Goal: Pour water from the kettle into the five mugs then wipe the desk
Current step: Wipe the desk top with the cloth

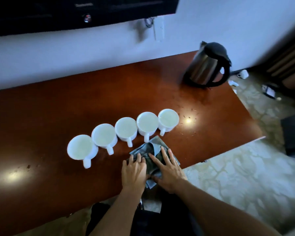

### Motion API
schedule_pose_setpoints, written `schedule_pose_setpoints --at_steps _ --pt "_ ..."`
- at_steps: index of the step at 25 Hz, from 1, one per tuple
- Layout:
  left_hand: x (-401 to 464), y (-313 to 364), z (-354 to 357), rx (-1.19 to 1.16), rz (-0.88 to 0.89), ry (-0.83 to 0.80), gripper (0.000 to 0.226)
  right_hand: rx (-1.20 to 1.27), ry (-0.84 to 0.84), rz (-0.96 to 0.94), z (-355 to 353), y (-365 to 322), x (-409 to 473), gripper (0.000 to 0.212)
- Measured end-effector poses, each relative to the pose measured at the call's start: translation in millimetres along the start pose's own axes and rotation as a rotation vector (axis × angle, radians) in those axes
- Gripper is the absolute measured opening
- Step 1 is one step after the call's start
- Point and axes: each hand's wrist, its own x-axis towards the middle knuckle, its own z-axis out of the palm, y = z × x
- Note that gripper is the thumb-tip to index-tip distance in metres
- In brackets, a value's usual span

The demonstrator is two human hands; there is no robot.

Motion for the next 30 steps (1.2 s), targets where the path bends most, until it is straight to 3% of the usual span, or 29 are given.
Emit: schedule_pose_setpoints --at_steps 8,13,25,30 --pt "92 174 -37 0.018 0.07 0.055 0.047 0.058 0.049 0.166 -66 169 9 0.088" --pt "163 230 -72 0.026 0.023 0.087 0.044 0.12 0.057 0.184 -120 232 56 0.089" --pt "280 226 -137 0.037 0.029 0.18 0.047 0.063 0.053 0.238 -198 250 140 0.088" --pt "290 223 -145 0.016 0.045 0.125 0.047 0.027 0.017 0.24 -209 247 143 0.088"
